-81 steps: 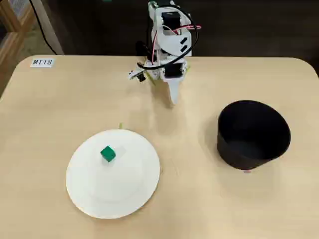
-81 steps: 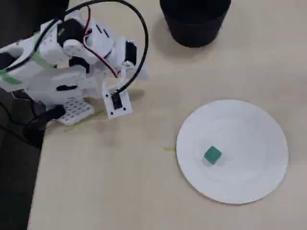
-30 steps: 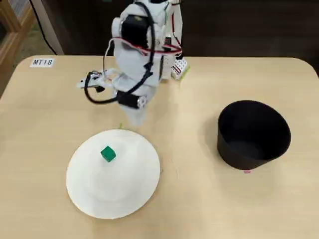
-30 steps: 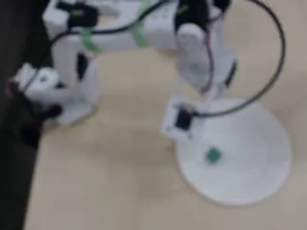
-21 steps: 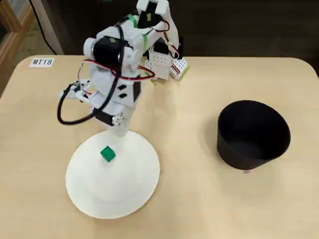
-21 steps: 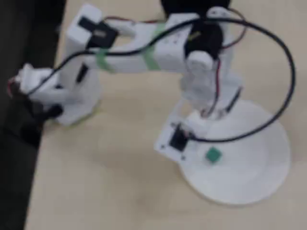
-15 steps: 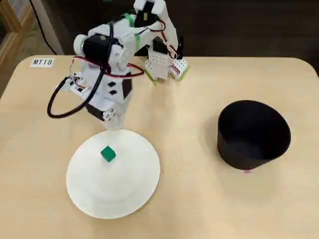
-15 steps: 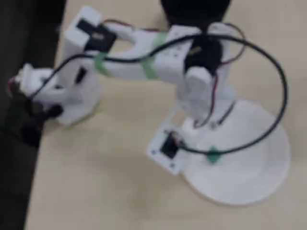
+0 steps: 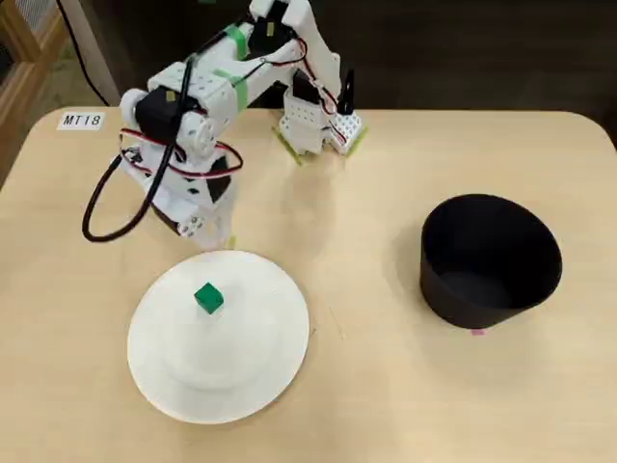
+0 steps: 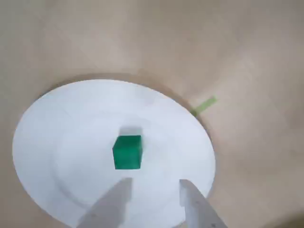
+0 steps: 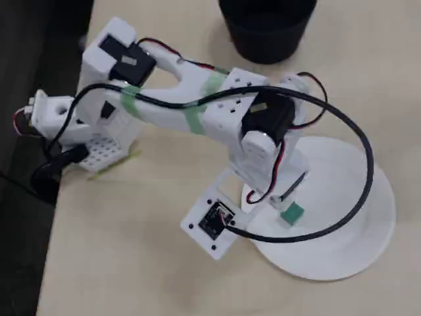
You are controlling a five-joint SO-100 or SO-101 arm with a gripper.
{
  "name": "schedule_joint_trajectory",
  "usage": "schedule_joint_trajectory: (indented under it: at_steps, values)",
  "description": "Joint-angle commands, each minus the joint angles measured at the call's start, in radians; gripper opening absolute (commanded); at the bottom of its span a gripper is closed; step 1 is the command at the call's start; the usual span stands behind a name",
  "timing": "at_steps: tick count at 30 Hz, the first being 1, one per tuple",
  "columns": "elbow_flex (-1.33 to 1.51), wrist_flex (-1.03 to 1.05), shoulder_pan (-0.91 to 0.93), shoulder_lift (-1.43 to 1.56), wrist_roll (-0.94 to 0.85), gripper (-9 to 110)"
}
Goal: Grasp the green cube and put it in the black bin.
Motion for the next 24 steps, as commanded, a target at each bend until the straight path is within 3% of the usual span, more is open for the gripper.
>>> schedule_joint_trajectory:
  at_steps: [1, 24]
  values:
    - [0.005, 0.005, -0.006, 0.025, -0.008, 27]
    - [-0.028, -0.071, -0.051, -0.137, -0.009, 28]
